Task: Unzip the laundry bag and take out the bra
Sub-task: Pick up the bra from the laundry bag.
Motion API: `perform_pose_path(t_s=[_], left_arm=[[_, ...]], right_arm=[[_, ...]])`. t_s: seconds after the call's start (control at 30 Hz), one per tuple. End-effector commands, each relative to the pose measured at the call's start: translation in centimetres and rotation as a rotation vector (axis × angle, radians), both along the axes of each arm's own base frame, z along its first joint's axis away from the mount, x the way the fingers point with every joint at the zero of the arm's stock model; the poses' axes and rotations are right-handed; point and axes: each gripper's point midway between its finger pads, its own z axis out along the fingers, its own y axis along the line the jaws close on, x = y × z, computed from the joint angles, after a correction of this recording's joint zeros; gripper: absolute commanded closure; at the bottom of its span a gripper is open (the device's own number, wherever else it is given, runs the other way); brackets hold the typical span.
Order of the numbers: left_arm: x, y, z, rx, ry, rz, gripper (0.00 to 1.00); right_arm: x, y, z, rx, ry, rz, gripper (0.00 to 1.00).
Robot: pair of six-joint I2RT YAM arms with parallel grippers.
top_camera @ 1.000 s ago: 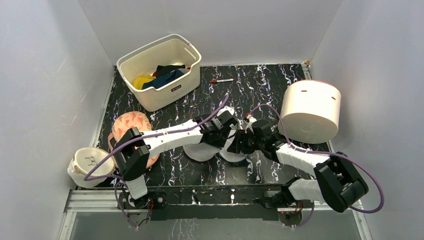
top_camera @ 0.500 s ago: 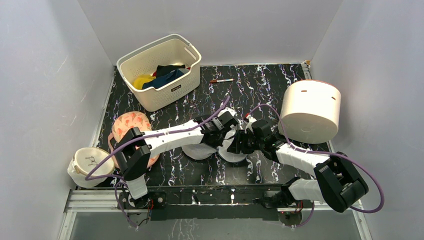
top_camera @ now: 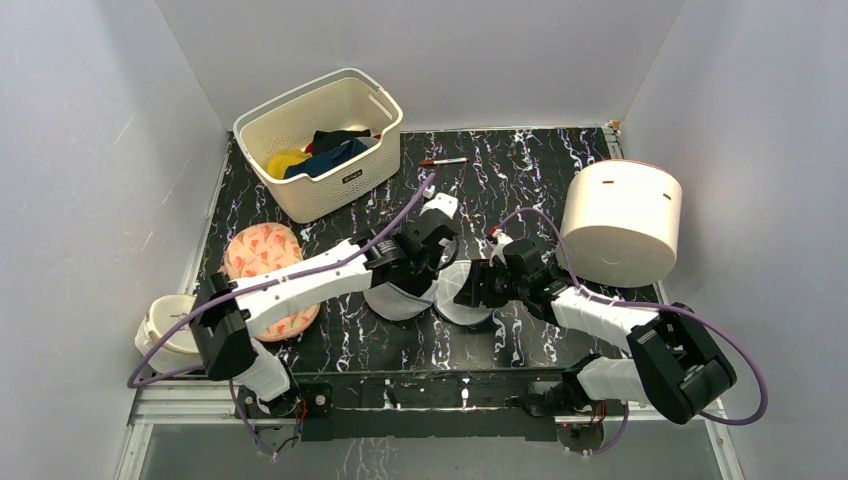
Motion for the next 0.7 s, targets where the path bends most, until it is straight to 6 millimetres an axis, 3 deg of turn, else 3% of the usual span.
perform_pose_path(t_s=[0.0,0.17,0.43,0.67], left_arm=[[0.4,0.9,5.4,-0.128,-0.129,0.007,1.00],[-0.3,0.9,9.8,-0.254,-0.193,-0.040,1.00],[-1.6,1.5,15.1,-0.415,-0.235,-0.052,1.00],[-2.8,0.0,18.2,-0.645,-0.123,-0.034,1.00]], right_arm=[[1.4,0.6,1.8,0.019,-0.077,0.000,0.53],[1.8,0.6,1.9,0.013,-0.087,-0.009,0.53],[2.4,0.8,2.0,-0.004,-0.088,0.001,0.53],[2.5,0.8,2.2,-0.006,-0.093,-0.003,0.53]])
